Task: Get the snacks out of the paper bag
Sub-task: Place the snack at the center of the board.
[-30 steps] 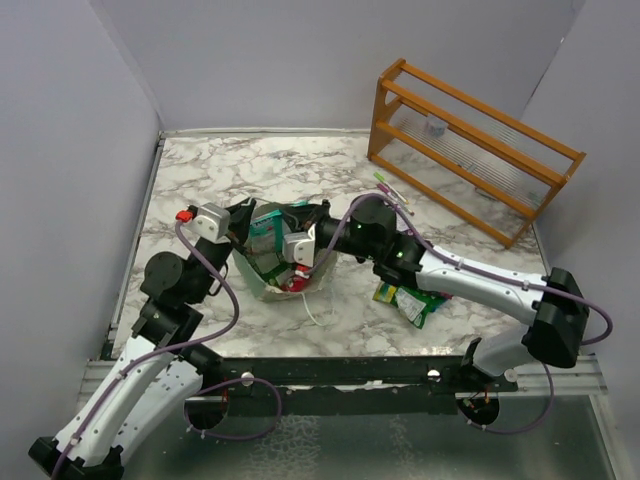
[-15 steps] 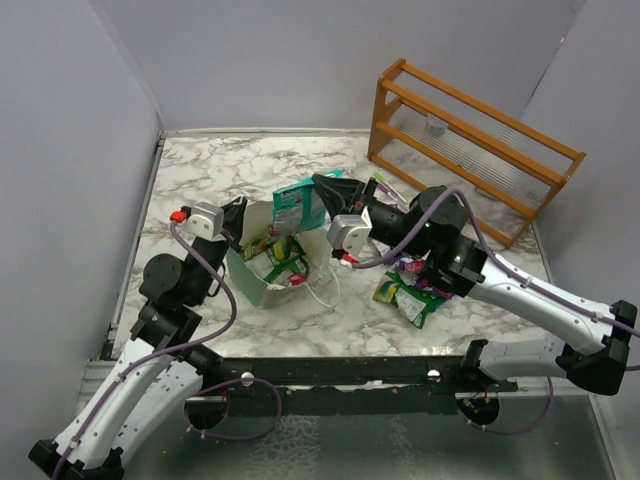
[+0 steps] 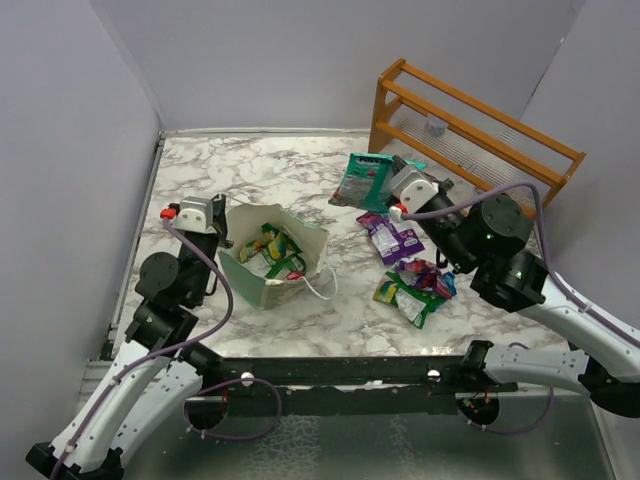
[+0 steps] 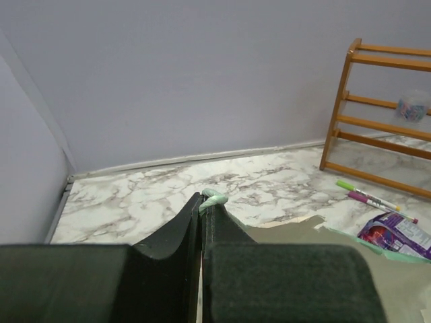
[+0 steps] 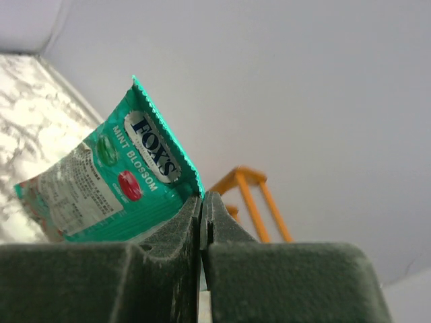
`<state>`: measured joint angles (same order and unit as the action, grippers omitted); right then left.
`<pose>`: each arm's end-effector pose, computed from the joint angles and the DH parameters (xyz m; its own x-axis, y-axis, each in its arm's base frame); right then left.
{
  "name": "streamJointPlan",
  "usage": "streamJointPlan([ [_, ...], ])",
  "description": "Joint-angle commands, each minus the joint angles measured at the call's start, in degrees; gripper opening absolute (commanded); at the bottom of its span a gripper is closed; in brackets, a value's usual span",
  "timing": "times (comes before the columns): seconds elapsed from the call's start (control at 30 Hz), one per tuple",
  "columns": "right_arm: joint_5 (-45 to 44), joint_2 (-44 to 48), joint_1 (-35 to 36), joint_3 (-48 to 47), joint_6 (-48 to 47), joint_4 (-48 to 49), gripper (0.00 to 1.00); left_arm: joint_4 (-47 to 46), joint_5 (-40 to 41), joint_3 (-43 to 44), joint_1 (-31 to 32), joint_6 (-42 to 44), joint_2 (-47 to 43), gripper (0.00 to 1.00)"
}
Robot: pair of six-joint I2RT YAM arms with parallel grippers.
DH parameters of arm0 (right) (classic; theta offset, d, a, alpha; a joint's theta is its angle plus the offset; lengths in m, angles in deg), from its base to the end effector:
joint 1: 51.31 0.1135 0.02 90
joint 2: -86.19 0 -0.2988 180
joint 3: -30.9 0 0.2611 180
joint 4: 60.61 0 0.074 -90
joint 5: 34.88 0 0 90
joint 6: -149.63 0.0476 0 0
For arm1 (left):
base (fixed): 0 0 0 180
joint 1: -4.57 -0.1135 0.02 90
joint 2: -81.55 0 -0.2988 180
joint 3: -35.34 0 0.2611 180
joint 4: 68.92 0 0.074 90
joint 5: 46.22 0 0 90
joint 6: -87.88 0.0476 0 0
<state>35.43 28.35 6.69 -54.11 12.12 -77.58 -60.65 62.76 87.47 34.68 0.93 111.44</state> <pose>0.1250 0.1697 0.5067 0.5226 -0.4738 -0.7088 -0.3514 0.6377 -0.6854 0.1099 -0.0459 0.3900 0.2193 -0.0690 -0.9732 0.1900 0.9814 -0.0268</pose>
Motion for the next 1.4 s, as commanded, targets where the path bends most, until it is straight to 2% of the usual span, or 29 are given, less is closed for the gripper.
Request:
streamJointPlan([
  [0.0, -11.28, 1.84, -0.25, 5.46, 14.21, -6.92, 0.01, -1.85, 4.07, 4.98, -0.22, 4.92, -0.07, 0.0],
  [0.1, -10.89, 1.87, -0.25, 10.03, 22.15, -7.75, 0.01, -2.87, 3.51, 7.36, -0.16, 7.66, 1.53, 0.0],
  [0.2, -14.24, -0.38, -0.25, 11.9, 33.76, -9.05, 0.01, -3.35, 1.67, 9.83, -0.23, 9.9, 3.63, 0.0],
  [0.3, -12.63, -3.56, -0.26, 12.0, 46.0, -12.07, 0.01, -4.45, -2.25, 10.74, -0.23, 10.68, 4.98, 0.0],
  [0.43, -9.11, -6.25, -0.26, 13.73, 59.23, -12.37, 0.01, -3.52, -12.94, 11.53, -0.22, 11.82, 6.76, 0.0],
  [0.6, -8.26, -7.29, -0.45, 18.74, 71.22, -13.9, 0.01, -3.31, -32.75, 8.12, -0.23, 11.38, 5.68, 0.0],
  [0.83, -12.53, -6.03, -3.32, 27.47, 81.83, -16.94, 0.01, -6.21, -49.31, 1.18, -0.19, 4.4, 4.73, 0.0],
  [1.0, -17.26, -3.78, -6.0, 31.18, 87.16, -21.41, 0.01, -11.39, -58.14, -2.2, -0.22, -0.58, 4.49, 0.0],
  [1.13, -18.22, -1.32, -6.32, 33.47, 90.16, -22.73, 0.02, -18.67, -62.93, -5.4, -0.22, -7.69, 4.77, 0.0],
  [1.2, -18.77, 0.32, -6.39, 34.43, 90.59, -23.03, 0.12, -21.49, -64.22, -5.96, -0.23, -10.9, 5.13, 0.0],
  [1.3, -20.1, 3.29, -6.41, 34.87, 90.01, -23.32, 0.42, -23.81, -65.88, -5.82, -0.18, -15.12, 5.84, 0.0],
  [1.37, -19.61, 6.36, -6.41, 35.06, 84.3, -20.06, 0.58, -25.67, -67.12, -6.09, -0.11, -18.13, 6.2, 0.0],
])
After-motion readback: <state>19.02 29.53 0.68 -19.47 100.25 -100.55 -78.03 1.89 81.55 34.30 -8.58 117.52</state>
